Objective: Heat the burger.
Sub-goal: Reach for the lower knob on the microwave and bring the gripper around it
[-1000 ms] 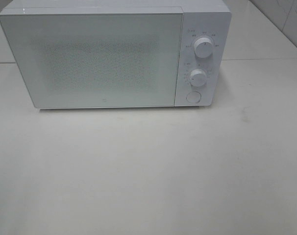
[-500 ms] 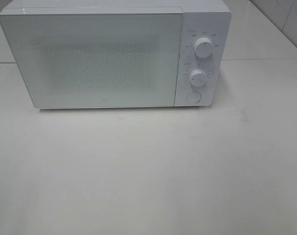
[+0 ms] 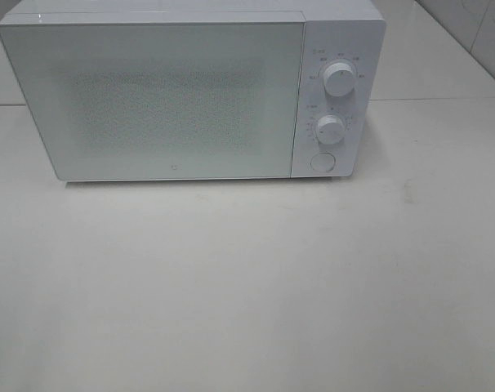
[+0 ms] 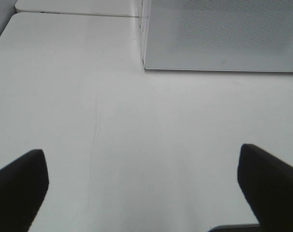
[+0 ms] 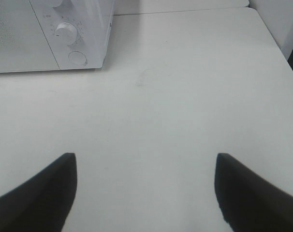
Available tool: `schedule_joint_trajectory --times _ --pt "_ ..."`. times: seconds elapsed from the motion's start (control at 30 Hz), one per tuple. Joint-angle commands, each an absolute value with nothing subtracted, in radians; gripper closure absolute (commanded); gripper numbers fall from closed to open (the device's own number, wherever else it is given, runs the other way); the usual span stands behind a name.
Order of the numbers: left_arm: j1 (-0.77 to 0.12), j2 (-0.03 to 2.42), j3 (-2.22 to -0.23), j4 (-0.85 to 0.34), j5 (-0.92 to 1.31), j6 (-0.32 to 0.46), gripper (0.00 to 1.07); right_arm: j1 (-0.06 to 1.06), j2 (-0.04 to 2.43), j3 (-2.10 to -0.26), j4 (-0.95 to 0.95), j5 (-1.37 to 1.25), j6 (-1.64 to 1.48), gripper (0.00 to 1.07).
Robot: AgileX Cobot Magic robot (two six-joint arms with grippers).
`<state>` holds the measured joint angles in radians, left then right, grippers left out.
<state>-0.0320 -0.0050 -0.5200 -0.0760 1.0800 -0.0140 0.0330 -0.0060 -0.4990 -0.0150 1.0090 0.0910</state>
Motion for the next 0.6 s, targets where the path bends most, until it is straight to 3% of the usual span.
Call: schedule_joint_trajectory --times 0.03,0.6 --pt "-0.028 -0.028 -0.517 -0.083 1.067 -0.013 0.08 0.03 -0.031 -0.497 -0.014 0.995 0.08 0.32" --pt "-0.028 -0.028 -0.517 -0.083 1.067 -0.013 0.08 0.03 0.023 -0.519 -0.023 0.955 0.08 0.32"
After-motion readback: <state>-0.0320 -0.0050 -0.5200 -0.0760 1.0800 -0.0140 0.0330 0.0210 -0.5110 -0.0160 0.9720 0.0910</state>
